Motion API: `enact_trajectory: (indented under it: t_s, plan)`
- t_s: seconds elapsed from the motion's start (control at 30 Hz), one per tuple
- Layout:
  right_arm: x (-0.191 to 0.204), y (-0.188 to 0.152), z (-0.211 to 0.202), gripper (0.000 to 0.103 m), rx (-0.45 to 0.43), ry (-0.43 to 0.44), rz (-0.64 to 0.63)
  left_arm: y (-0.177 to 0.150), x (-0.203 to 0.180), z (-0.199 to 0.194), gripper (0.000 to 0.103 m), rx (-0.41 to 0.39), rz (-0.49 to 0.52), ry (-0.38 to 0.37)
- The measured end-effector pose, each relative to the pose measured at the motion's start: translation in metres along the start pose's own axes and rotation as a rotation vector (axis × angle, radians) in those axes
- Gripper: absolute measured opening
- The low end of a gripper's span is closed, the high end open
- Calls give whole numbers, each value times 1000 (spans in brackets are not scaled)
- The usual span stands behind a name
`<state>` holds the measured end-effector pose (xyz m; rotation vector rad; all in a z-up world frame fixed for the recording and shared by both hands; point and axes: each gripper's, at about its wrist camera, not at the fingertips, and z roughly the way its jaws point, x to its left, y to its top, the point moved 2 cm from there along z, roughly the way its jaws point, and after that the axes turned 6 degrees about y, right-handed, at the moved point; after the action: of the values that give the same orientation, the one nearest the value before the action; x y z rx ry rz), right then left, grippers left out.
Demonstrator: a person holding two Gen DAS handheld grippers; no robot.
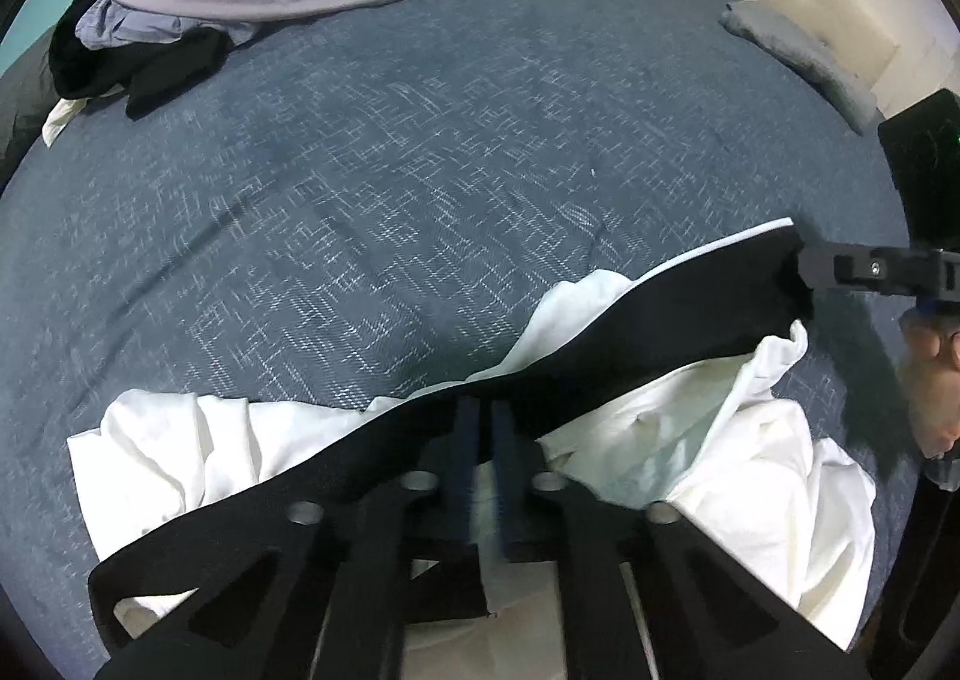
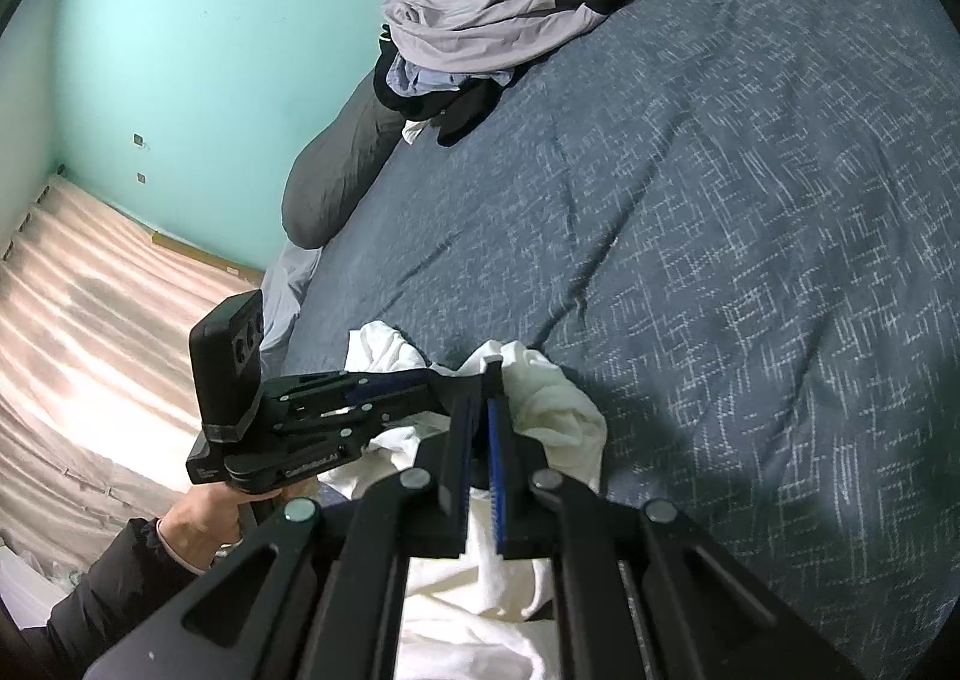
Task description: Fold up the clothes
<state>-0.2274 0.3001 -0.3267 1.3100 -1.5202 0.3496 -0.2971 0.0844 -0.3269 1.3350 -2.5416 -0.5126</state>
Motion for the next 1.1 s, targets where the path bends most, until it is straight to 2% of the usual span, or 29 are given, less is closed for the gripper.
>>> enact_trajectory:
  t_s: [0.13,0.27,0.43,0.53,0.7,0.8,0.83,0.93,0.97,1.0,1.03,1.1]
  plan:
    - [3,1,2,5,-3,-4,-3,-1,1,-2,0,-18,-5,-2]
    - [5,5,2,5,-11,-10,-7,0,11,-8,0,-43,-51,-8]
    - [12,26,3,5,-24,-32,-45,2,31,-24,0,-78,-112,6]
    - [17,46,2,4,-35,-50,-78,-2,46,-41,1,-103,-135,55]
    - [13,65,2,3,-18,-91,-84,-24,74,-53,2,-83,-195,109]
    - [7,60,2,4,6,-117,-62,-41,93,-53,12,-63,-258,134]
    - [5,56,3,5,13,-133,-50,-46,98,-54,18,-65,-280,139]
    - [-5,47,8,11,38,-155,6,-60,110,-57,39,-70,-337,161]
    - [-7,43,9,29,45,-166,17,-64,113,-59,44,-75,-353,168]
    - [-9,39,10,39,52,-174,29,-68,118,-63,45,-86,-371,170]
    - [-12,36,12,46,59,-172,45,-71,122,-66,46,-96,-389,171]
    - [-17,30,16,46,72,-169,73,-74,128,-72,47,-112,-416,174]
